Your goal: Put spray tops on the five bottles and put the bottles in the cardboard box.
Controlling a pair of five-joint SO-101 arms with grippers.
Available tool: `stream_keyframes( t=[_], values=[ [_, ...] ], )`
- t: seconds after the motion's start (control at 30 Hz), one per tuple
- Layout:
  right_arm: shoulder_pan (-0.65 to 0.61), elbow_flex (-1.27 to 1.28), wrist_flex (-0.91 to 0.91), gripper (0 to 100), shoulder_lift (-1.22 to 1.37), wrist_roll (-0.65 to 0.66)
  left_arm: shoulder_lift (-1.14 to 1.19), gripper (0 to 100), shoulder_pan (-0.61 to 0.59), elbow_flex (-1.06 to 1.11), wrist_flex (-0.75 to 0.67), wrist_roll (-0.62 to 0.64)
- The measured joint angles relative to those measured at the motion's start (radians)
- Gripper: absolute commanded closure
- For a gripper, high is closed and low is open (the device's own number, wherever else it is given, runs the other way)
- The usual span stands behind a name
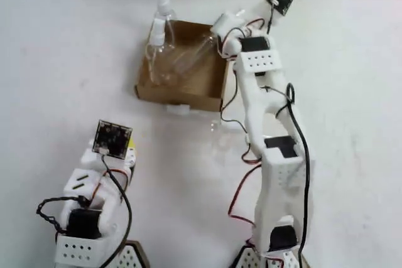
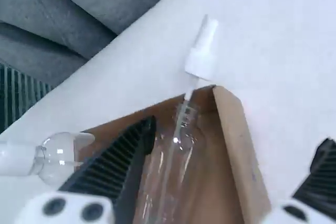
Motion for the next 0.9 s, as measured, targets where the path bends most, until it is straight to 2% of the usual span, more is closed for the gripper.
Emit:
stream_keyframes(
  t=[0.17, 0.7, 0.8, 0.9],
  values=[
    [0.020, -0.157, -0.068, 59.5, 0.155, 0.000, 0.000, 97, 0.000, 0.000, 0.000, 0.000],
    [0.026, -0.760, -0.072, 60.4, 0.677, 0.000, 0.000, 97, 0.000, 0.000, 0.000, 0.000],
    [0.025, -0.855, -0.092, 73.1, 0.756, 0.000, 0.000, 97, 0.000, 0.000, 0.000, 0.000],
    [0.029, -0.914, -0.137, 97.8, 0.807, 0.000, 0.000, 97, 0.000, 0.000, 0.000, 0.000]
  ],
)
